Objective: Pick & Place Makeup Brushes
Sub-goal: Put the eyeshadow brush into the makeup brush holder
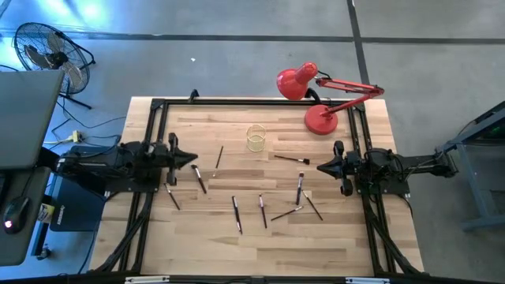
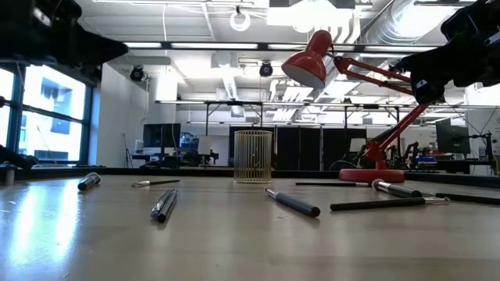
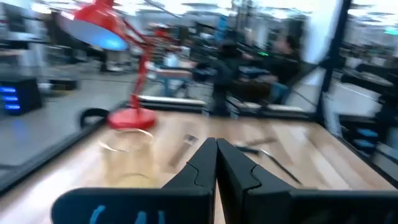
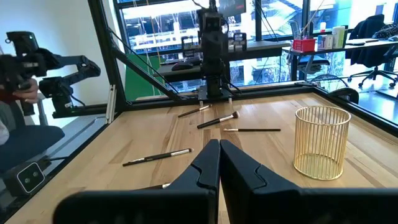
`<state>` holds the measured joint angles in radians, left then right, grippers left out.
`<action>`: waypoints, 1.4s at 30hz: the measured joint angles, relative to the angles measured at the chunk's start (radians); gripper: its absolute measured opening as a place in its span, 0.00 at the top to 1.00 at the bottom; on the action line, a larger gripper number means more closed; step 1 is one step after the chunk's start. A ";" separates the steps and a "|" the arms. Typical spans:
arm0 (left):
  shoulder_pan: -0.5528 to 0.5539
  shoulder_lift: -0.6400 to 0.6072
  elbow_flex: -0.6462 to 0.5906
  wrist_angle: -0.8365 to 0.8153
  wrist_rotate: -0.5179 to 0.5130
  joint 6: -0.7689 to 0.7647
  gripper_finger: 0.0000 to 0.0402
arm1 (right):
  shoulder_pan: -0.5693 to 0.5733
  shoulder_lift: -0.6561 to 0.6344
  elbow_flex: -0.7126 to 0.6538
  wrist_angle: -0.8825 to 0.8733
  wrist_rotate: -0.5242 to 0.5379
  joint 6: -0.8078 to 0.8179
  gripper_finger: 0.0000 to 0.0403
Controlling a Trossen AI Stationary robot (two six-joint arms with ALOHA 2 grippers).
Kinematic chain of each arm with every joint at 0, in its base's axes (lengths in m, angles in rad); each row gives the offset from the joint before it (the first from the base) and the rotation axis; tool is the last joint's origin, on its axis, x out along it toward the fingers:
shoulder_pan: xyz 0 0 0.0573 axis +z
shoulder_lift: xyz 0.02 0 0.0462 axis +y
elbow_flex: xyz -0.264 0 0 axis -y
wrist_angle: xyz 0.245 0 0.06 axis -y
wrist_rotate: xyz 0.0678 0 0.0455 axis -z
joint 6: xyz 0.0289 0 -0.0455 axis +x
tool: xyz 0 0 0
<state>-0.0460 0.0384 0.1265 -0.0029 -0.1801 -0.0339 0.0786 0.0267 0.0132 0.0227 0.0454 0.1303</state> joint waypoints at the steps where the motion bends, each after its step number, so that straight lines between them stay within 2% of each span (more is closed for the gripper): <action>1: 0.000 0.009 0.017 -0.005 -0.023 0.000 1.00 | 0.000 0.000 0.000 0.000 0.000 0.000 0.99; 5: 0.000 0.089 0.076 -0.008 -0.097 0.000 1.00 | 0.000 0.000 0.000 0.000 0.000 0.000 0.99; 10: 0.000 0.247 0.163 -0.007 -0.163 0.003 1.00 | 0.000 0.000 0.000 0.000 0.000 0.000 0.99; 19: 0.000 0.557 0.306 0.000 -0.220 0.061 1.00 | 0.000 0.000 0.000 0.000 0.000 0.000 0.99; 25: 0.000 0.754 0.405 0.000 -0.231 0.063 1.00 | 0.000 0.000 0.000 0.000 0.000 0.000 0.99; 29: 0.000 0.873 0.484 0.002 -0.191 0.046 1.00 | 0.000 0.000 0.000 0.000 0.000 0.000 0.99; 35: 0.000 1.027 0.625 -0.070 -0.201 -0.130 1.00 | 0.000 0.000 0.000 0.000 0.000 0.000 0.99; 39: 0.000 1.095 0.743 -0.235 -0.226 -0.333 1.00 | 0.000 0.000 0.000 0.000 0.000 0.000 0.99; 42: 0.000 1.161 0.807 -0.410 -0.284 -0.463 1.00 | 0.000 0.000 0.000 0.000 0.000 0.000 0.99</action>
<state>-0.0456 1.1992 0.9337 -0.4126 -0.4636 -0.4964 0.0788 0.0266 0.0129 0.0231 0.0452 0.1303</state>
